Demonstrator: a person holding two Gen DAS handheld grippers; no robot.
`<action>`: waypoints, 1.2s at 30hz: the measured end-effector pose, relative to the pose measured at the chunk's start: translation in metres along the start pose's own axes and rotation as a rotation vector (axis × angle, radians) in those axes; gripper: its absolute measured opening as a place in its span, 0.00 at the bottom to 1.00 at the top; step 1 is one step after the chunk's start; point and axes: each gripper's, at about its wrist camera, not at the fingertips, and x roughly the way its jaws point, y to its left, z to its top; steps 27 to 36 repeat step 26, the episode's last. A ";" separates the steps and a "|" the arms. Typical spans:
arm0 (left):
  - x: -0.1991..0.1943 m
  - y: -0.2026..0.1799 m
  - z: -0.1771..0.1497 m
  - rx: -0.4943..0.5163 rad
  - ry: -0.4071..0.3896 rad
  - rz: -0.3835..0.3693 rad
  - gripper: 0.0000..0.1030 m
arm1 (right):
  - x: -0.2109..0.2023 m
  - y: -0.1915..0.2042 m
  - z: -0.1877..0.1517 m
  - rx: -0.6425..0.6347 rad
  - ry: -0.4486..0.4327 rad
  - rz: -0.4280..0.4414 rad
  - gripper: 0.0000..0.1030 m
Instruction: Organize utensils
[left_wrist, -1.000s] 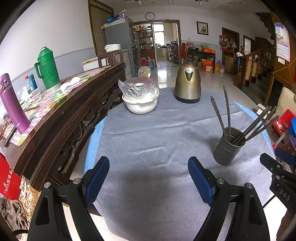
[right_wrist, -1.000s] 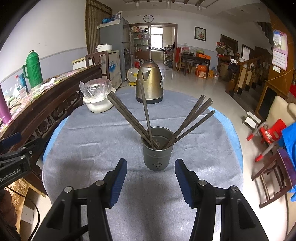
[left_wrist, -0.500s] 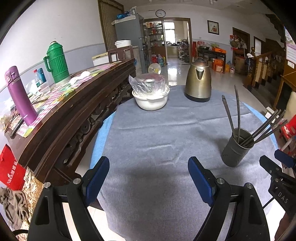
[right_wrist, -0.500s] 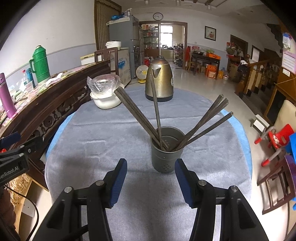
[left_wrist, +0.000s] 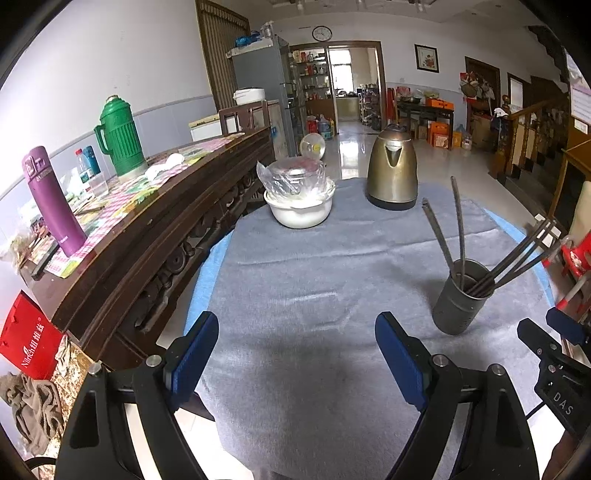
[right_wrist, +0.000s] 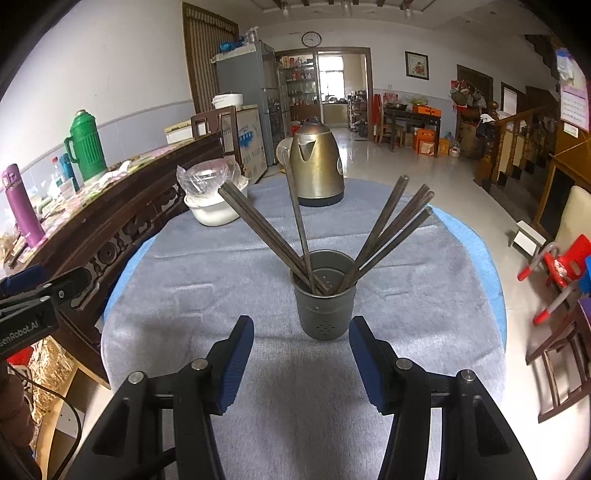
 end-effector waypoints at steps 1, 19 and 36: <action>-0.003 -0.001 -0.001 0.003 -0.005 0.000 0.85 | -0.003 0.000 -0.001 0.002 -0.005 0.003 0.56; -0.042 -0.002 -0.006 0.012 -0.076 -0.018 0.85 | -0.036 0.006 -0.004 -0.016 -0.068 0.008 0.56; -0.006 -0.006 0.002 0.010 -0.031 -0.029 0.85 | -0.001 -0.010 -0.004 0.022 -0.020 -0.018 0.56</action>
